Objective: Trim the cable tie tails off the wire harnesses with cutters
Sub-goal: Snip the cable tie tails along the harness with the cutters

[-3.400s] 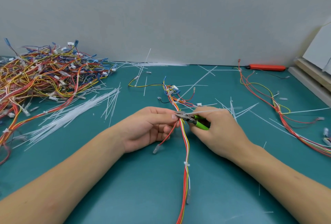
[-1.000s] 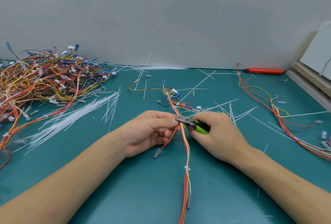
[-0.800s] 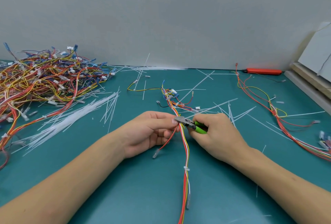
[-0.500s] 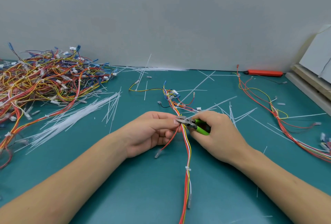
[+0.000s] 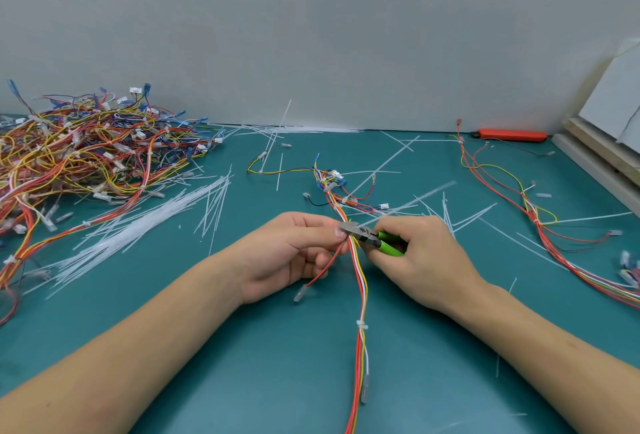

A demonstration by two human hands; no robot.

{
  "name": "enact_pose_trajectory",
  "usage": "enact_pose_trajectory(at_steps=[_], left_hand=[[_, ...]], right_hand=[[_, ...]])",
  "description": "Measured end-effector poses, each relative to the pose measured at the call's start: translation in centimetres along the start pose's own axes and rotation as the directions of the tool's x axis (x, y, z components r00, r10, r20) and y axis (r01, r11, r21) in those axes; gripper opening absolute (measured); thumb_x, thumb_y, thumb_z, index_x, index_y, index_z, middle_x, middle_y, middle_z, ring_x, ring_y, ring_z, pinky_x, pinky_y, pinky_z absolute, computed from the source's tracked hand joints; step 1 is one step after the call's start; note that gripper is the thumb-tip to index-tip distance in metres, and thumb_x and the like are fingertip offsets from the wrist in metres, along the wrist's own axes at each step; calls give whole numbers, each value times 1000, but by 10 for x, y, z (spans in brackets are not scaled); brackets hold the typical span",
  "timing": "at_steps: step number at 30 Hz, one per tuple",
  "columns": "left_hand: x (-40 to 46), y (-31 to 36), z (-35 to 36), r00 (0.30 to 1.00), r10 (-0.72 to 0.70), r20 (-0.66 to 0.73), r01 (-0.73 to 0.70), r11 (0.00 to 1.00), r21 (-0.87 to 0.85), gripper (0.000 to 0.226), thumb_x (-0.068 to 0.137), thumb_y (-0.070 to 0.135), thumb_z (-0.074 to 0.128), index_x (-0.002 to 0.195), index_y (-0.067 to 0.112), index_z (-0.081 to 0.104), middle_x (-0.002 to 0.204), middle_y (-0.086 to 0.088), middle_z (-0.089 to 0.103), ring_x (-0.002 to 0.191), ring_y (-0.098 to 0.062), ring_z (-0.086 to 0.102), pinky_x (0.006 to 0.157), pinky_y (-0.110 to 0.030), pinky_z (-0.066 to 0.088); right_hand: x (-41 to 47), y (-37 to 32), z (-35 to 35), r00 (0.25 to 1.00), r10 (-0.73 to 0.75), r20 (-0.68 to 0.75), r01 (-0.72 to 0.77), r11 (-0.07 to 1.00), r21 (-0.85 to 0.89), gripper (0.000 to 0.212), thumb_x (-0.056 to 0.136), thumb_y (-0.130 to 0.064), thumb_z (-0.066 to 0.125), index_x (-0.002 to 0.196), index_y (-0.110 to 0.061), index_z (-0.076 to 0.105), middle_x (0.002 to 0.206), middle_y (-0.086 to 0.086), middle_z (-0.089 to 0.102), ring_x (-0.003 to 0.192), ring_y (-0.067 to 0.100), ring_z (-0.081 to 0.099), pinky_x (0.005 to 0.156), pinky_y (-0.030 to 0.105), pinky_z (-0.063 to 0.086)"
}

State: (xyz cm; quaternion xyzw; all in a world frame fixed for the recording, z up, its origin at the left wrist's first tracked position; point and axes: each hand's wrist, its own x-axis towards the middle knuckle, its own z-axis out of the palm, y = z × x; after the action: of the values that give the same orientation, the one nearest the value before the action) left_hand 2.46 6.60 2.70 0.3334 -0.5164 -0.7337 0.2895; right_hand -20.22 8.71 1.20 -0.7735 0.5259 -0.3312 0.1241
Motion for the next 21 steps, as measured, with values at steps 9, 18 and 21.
enact_pose_trajectory(at_steps=[9, 18, 21], left_hand=[[0, -1, -1, 1000, 1, -10, -1, 1000, -1, 9, 88, 19, 71, 93, 13, 76, 83, -2, 67, 54, -6, 49, 58, -20, 45], [1, -1, -1, 1000, 0, 22, 0, 1000, -4, 8, 89, 18, 70, 93, 12, 74, 82, 0, 64, 53, -5, 42, 55, -21, 42], [1, -2, -2, 1000, 3, 24, -3, 1000, -4, 8, 89, 19, 70, 93, 12, 73, 81, 0, 65, 53, -5, 43, 55, -21, 43]], right_hand=[[0, -3, 0, 999, -38, 6, 39, 999, -37, 21, 86, -39, 62, 74, -22, 63, 66, -6, 56, 67, 17, 51, 62, 40, 47], [1, -3, -2, 995, -101, -19, 101, 994, 27, 13, 82, -19, 67, 90, -26, 74, 82, -10, 69, 86, 18, 61, 85, 31, 48], [1, -4, -2, 997, -78, 0, 78, 997, 23, 8, 83, -19, 68, 86, -25, 72, 80, -7, 67, 85, 19, 60, 80, 37, 50]])
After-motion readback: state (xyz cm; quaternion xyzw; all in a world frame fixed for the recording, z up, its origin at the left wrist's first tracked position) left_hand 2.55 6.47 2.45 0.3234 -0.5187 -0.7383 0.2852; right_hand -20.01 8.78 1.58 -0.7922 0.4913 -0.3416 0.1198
